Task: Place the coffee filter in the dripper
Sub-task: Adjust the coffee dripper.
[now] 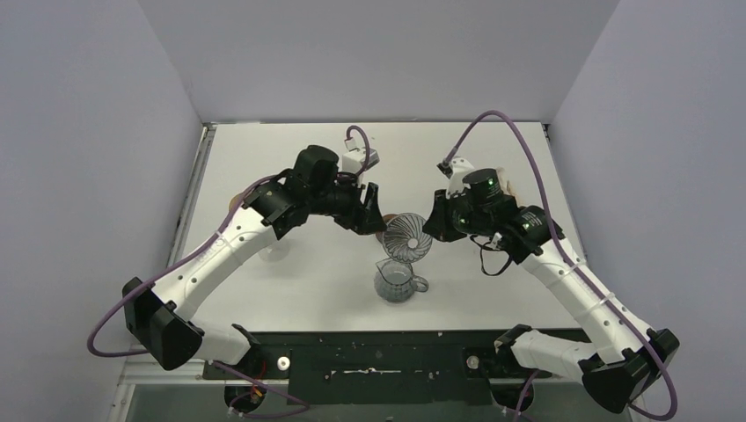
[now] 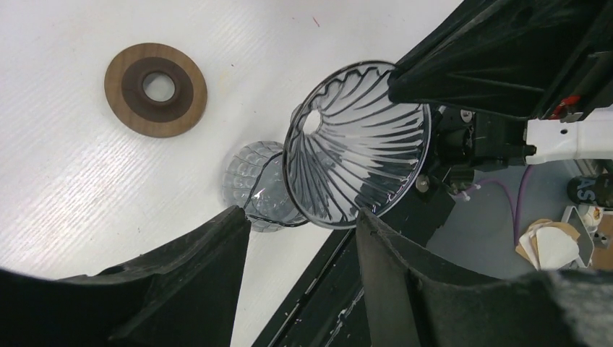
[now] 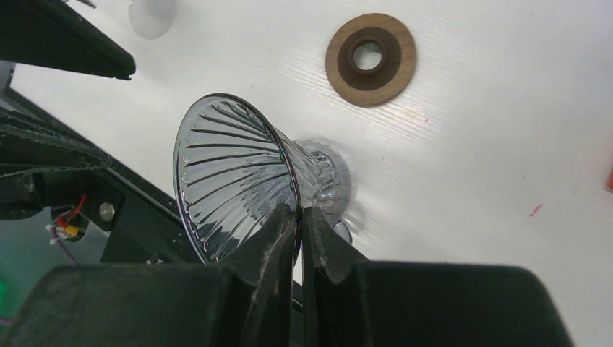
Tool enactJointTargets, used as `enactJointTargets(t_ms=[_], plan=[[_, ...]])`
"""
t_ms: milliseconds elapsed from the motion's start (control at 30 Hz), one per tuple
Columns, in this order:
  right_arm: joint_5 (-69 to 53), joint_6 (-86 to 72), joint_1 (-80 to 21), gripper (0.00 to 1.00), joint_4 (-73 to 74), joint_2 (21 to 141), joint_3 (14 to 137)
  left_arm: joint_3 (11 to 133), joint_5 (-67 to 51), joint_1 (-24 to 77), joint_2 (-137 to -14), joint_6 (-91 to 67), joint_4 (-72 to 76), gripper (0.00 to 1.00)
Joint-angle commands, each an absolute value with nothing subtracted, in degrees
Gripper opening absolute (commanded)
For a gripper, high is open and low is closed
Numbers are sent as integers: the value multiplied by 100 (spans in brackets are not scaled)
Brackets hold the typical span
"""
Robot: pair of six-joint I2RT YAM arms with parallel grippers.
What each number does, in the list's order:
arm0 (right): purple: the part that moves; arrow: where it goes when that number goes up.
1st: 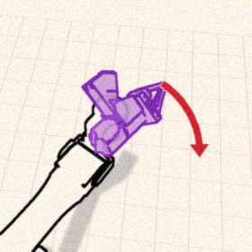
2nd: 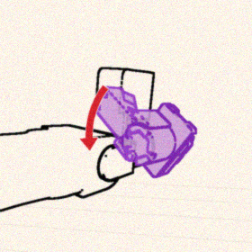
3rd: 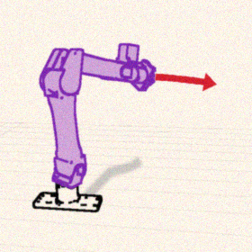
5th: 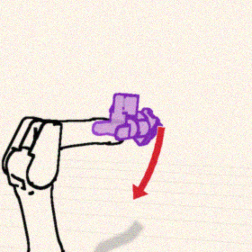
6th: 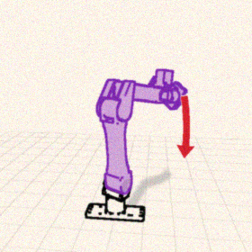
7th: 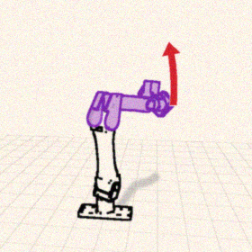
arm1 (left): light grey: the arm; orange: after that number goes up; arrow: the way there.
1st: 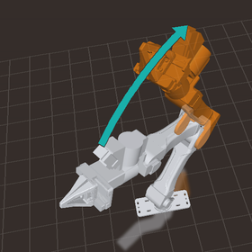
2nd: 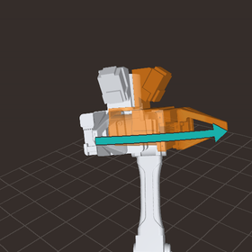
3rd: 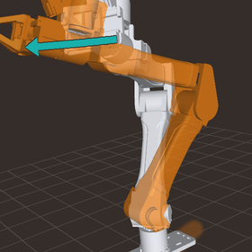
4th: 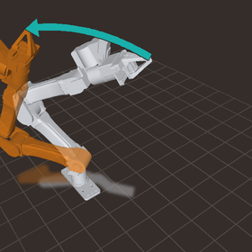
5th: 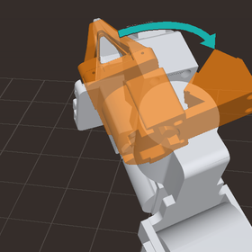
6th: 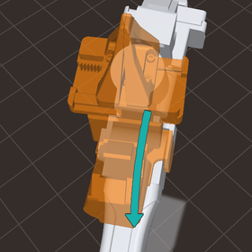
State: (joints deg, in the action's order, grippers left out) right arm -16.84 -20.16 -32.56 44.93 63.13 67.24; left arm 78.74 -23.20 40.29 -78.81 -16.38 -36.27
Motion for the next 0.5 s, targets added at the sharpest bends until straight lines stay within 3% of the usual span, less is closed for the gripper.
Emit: enactJointTargets(t_ms=[0, 467], plan=[[-745, -2074, -3217, 0, 4226, 6047, 6680, 7619, -2323, 4001, -7932, -2298, -2865, 53], [709, -2223, -3210, 0, 4400, 5525, 6606, 7518, -1470, 4003, -8865, -2626, -2333, 52]])
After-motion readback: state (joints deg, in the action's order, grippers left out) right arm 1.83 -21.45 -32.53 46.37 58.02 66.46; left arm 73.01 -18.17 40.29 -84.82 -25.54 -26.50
